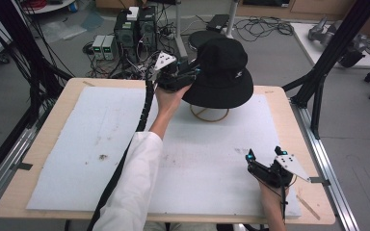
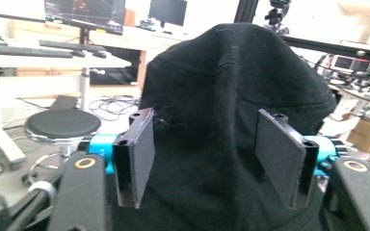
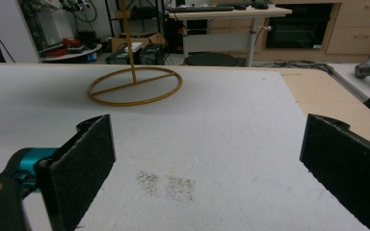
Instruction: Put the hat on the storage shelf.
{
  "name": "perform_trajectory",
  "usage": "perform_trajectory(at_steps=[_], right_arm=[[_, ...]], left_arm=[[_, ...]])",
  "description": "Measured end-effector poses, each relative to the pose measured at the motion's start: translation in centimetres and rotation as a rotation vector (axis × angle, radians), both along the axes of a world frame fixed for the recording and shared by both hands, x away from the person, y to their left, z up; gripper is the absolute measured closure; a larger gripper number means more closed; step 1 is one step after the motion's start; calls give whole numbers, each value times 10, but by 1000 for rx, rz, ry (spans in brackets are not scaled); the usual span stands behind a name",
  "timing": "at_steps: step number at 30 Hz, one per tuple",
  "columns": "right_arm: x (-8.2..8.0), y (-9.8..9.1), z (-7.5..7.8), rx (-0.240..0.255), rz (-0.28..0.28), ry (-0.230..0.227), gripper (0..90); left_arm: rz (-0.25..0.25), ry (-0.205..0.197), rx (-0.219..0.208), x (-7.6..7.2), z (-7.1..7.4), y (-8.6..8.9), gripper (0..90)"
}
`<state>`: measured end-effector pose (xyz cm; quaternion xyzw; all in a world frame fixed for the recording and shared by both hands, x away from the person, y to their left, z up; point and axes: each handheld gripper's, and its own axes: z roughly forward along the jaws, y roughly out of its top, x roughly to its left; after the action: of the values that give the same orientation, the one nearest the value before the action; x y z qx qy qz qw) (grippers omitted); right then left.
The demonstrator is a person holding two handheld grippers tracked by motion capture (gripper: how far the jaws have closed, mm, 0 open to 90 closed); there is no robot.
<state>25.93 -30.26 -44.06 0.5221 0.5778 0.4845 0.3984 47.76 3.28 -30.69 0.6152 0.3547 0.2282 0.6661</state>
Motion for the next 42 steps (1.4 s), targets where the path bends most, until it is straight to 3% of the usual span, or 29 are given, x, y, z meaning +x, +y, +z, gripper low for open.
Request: perform_trajectory(at_steps=[4,8,13,23,30,38,42], right_arm=[[0,0,0,-3,1,2,42],[1,0,0,3,0,4,42],[1,0,0,7,-1,-1,42],[1,0,0,8,-6,4,42],[0,0,0,12,-5,-1,42],[1,1,0,15,-2,2,42],[1,1,1,18,-3,3,42]], left_arm=[[21,-8,-5,-4,1,9,312],[41,-48,-5,-15,6,15,255],[57,-85,-2,-27,11,26,232],[69,-102,27,-43,22,51,232],[104,-113,35,-61,14,71,231],[141,-114,16,-78,0,98,219],[145,-116,44,-85,-6,104,217]])
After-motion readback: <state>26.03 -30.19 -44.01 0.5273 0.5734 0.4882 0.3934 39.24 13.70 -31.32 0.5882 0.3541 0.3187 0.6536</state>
